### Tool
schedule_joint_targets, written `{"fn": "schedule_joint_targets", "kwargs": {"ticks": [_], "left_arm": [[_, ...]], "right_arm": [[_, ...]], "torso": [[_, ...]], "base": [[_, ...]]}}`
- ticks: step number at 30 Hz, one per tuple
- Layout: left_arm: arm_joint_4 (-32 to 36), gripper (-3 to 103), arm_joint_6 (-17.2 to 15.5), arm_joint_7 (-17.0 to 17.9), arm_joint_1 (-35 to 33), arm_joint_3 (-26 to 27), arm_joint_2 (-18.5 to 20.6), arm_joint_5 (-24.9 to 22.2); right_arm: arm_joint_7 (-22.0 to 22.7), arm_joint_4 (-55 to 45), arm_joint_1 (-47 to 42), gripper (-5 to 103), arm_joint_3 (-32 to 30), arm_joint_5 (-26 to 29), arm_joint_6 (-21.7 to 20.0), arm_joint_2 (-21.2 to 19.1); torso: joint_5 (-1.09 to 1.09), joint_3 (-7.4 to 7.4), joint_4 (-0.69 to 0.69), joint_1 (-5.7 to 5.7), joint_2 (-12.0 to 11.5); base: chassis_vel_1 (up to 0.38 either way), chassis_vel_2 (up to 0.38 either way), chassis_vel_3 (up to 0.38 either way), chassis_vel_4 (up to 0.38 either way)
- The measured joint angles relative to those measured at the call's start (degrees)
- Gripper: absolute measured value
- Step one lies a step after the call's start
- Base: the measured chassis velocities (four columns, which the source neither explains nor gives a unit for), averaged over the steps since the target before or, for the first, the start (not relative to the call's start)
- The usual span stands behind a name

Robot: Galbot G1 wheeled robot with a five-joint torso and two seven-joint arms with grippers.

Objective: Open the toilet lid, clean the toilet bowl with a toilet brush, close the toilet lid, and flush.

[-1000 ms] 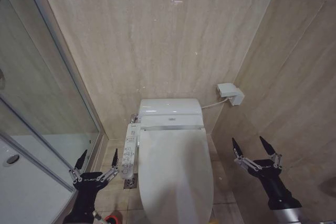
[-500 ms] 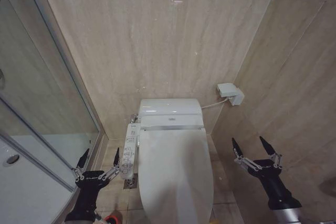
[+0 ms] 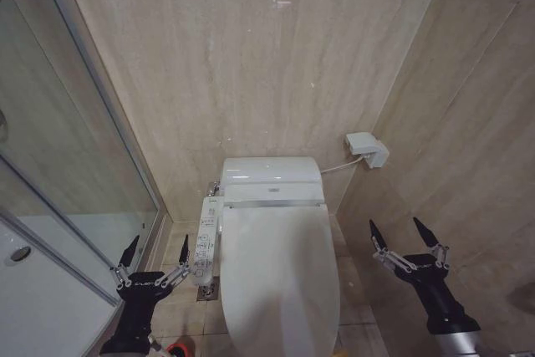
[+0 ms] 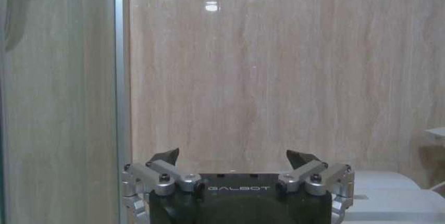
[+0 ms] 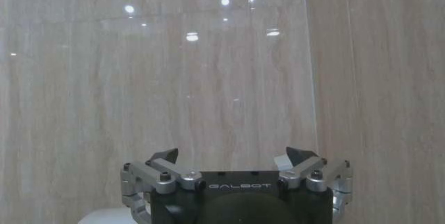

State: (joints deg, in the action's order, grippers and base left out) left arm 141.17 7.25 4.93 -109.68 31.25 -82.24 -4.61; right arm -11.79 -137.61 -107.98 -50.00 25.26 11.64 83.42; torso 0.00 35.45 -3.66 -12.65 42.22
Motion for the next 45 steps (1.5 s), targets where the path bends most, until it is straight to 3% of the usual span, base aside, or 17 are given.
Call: {"fn": "schedule_joint_targets", "kwargs": {"ticks": [27,45], "left_arm": [[0.02,100,0.1,-0.08,-0.01,0.02,0.0,-0.01],[-0.01,100,0.1,-0.08,-0.01,0.02,-0.01,-0.04]], "right_arm": [[0.0,0.0,0.0,100,0.0,0.0,0.0,0.01],[0.0,0.0,0.0,100,0.0,0.0,0.0,0.0]], "torso": [[0.0,0.01,0.01,-0.02,-0.01],[0.03,-0.02,-0.01,0.04,0.02]], "base": [[0.009,-0.01,-0.012,0.012],[0.202,-0.21,-0.206,0.204]]}}
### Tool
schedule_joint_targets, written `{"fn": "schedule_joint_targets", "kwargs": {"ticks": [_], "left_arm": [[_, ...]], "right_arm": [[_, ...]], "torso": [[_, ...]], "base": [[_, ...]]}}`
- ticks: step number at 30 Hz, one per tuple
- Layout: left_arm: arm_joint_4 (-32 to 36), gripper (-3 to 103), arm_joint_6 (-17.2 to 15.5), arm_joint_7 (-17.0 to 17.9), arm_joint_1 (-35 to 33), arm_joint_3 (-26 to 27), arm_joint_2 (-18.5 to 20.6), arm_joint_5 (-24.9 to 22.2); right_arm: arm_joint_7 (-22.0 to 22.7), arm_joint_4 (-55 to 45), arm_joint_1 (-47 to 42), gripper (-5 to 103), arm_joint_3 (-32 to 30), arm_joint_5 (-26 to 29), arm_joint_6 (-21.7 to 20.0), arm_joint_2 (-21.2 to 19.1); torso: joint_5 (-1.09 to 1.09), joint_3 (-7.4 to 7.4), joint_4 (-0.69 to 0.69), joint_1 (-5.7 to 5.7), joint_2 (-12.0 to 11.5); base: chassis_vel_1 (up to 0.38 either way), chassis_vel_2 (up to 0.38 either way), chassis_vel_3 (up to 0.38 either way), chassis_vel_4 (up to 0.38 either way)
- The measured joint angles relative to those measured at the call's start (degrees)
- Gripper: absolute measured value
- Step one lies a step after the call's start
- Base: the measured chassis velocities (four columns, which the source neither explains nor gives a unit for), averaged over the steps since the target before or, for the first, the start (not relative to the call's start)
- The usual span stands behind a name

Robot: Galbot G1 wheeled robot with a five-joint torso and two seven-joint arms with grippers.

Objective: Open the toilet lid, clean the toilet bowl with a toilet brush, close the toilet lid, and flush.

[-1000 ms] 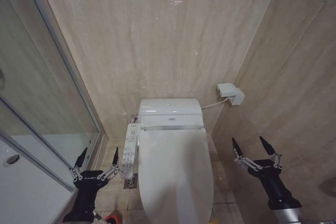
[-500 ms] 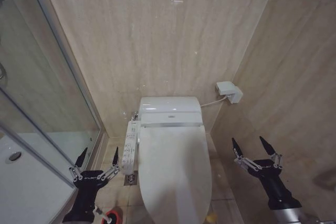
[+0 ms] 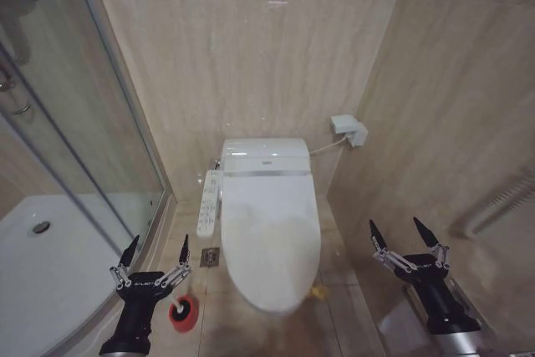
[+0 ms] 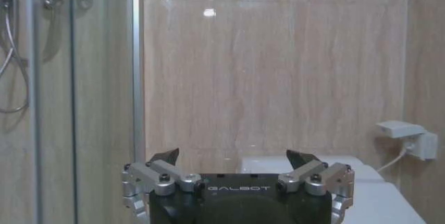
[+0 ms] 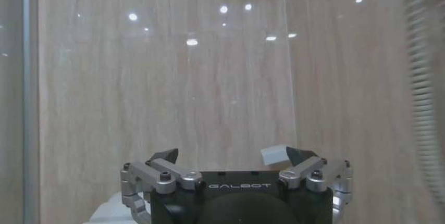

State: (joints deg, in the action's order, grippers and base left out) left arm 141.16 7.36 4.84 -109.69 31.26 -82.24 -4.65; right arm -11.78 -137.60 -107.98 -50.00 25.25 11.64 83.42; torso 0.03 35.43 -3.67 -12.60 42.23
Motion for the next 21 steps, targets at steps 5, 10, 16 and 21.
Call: {"fn": "schedule_joint_targets", "kwargs": {"ticks": [5,10,16,21], "left_arm": [[0.0,100,0.0,0.0,0.0,0.0,0.0,0.0],[0.0,100,0.0,0.0,0.01,0.0,0.0,0.0],[0.0,100,0.0,0.0,0.01,0.0,0.0,0.0],[0.0,100,0.0,0.0,0.01,0.0,0.0,0.0]], "right_arm": [[0.0,0.0,0.0,100,0.0,0.0,0.0,0.0],[0.0,0.0,0.0,100,0.0,0.0,0.0,0.0],[0.0,0.0,0.0,100,0.0,0.0,0.0,0.0],[0.0,0.0,0.0,100,0.0,0.0,0.0,0.0]], "torso": [[-0.01,0.01,0.01,-0.02,0.0],[-0.02,0.02,0.02,-0.04,-0.01],[-0.03,0.03,0.02,-0.07,-0.03],[-0.03,0.02,0.02,-0.06,-0.03]], "base": [[0.144,-0.143,-0.136,0.135],[0.017,-0.027,-0.026,0.025],[0.0,0.0,0.0,0.0],[0.009,-0.008,-0.01,0.006]]}}
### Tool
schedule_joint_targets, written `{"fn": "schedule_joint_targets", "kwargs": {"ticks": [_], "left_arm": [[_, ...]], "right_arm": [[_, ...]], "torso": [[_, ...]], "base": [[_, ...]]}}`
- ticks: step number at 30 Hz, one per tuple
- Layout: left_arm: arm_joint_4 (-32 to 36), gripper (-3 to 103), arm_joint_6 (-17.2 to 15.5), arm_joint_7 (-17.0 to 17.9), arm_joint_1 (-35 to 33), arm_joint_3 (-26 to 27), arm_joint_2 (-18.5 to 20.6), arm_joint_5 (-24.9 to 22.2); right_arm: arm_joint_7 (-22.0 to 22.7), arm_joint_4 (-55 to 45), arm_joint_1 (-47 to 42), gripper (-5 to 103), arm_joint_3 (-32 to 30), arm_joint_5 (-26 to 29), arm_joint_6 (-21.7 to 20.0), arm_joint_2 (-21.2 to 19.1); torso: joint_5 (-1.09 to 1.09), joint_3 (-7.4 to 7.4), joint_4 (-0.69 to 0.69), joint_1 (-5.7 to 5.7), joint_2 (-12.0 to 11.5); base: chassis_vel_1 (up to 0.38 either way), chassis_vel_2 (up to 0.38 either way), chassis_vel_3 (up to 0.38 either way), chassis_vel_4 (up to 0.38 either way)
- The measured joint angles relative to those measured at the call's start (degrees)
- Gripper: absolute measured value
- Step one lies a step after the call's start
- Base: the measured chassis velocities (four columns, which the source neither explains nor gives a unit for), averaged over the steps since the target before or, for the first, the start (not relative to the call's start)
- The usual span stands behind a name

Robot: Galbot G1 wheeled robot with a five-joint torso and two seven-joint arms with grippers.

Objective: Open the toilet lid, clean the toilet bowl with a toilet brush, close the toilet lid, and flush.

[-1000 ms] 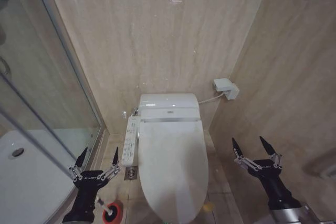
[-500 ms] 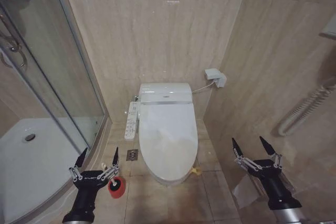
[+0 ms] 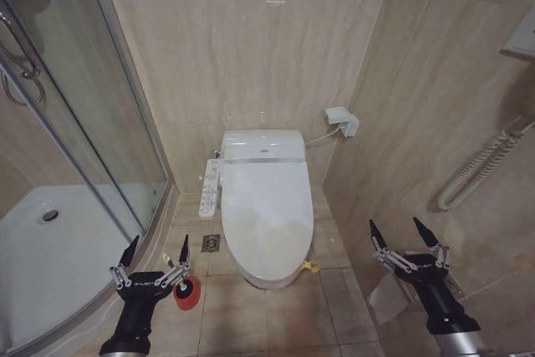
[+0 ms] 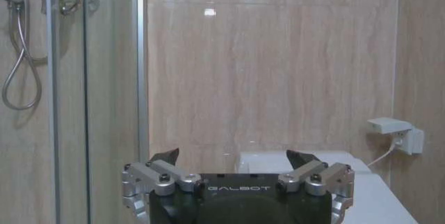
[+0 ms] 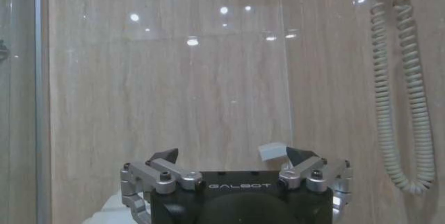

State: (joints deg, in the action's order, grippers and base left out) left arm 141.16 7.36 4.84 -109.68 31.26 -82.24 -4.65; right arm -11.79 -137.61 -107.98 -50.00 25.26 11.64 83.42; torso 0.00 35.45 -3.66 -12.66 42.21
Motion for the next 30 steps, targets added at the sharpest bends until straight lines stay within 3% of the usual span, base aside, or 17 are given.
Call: {"fn": "schedule_joint_targets", "kwargs": {"ticks": [30], "left_arm": [[0.0,100,0.0,0.01,0.0,0.0,0.01,0.0]], "right_arm": [[0.0,0.0,0.0,100,0.0,0.0,0.0,0.0]], "torso": [[-0.01,-0.01,0.0,0.02,0.01]], "base": [[0.03,-0.013,-0.025,0.013]]}}
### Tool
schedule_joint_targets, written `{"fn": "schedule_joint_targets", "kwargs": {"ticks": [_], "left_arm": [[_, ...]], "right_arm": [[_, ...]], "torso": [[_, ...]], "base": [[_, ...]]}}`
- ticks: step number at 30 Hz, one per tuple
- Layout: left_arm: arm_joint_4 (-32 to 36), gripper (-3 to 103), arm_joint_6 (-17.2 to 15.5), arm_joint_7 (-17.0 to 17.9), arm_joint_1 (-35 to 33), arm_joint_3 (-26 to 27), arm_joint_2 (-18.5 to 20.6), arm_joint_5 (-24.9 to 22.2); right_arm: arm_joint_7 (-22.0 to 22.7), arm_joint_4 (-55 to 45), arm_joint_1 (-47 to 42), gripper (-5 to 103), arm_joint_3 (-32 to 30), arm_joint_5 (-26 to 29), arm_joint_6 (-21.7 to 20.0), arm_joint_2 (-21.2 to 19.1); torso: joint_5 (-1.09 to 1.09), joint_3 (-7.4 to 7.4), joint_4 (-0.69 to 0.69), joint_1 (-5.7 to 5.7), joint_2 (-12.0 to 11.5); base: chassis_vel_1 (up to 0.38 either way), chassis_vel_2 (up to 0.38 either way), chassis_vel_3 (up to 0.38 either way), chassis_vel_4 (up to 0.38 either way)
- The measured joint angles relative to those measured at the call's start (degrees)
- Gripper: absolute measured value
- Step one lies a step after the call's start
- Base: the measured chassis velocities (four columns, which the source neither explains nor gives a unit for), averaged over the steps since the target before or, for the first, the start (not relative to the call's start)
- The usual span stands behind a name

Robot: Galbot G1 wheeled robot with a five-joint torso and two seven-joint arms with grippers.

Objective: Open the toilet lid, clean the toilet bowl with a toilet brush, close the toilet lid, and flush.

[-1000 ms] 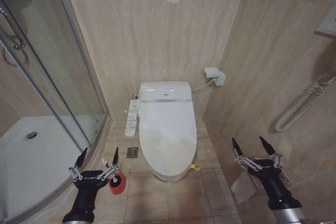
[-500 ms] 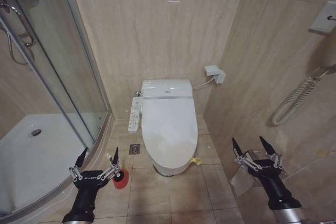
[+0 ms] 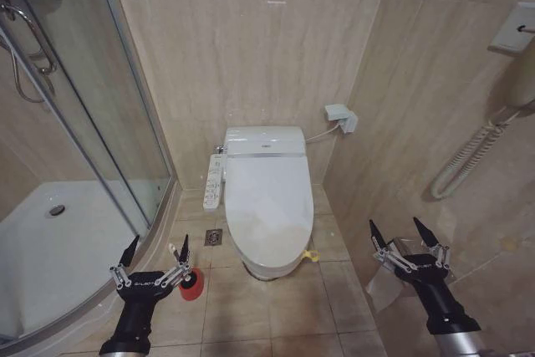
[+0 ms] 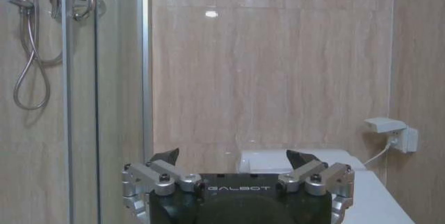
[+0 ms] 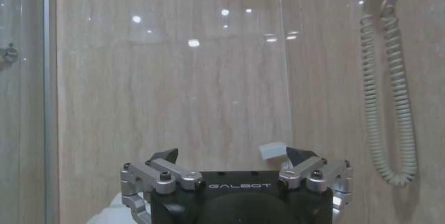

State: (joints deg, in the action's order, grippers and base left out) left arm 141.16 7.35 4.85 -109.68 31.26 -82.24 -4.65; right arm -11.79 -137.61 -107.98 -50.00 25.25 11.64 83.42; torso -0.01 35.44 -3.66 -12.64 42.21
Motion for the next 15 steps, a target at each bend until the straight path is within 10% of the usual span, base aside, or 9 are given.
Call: {"fn": "schedule_joint_targets", "kwargs": {"ticks": [15], "left_arm": [[0.0,100,0.0,0.0,0.0,-0.02,0.0,0.0]], "right_arm": [[0.0,0.0,0.0,100,-0.01,0.0,0.0,0.0]], "torso": [[0.03,0.01,0.0,0.0,0.0]], "base": [[-0.107,-0.128,0.11,0.117]]}}
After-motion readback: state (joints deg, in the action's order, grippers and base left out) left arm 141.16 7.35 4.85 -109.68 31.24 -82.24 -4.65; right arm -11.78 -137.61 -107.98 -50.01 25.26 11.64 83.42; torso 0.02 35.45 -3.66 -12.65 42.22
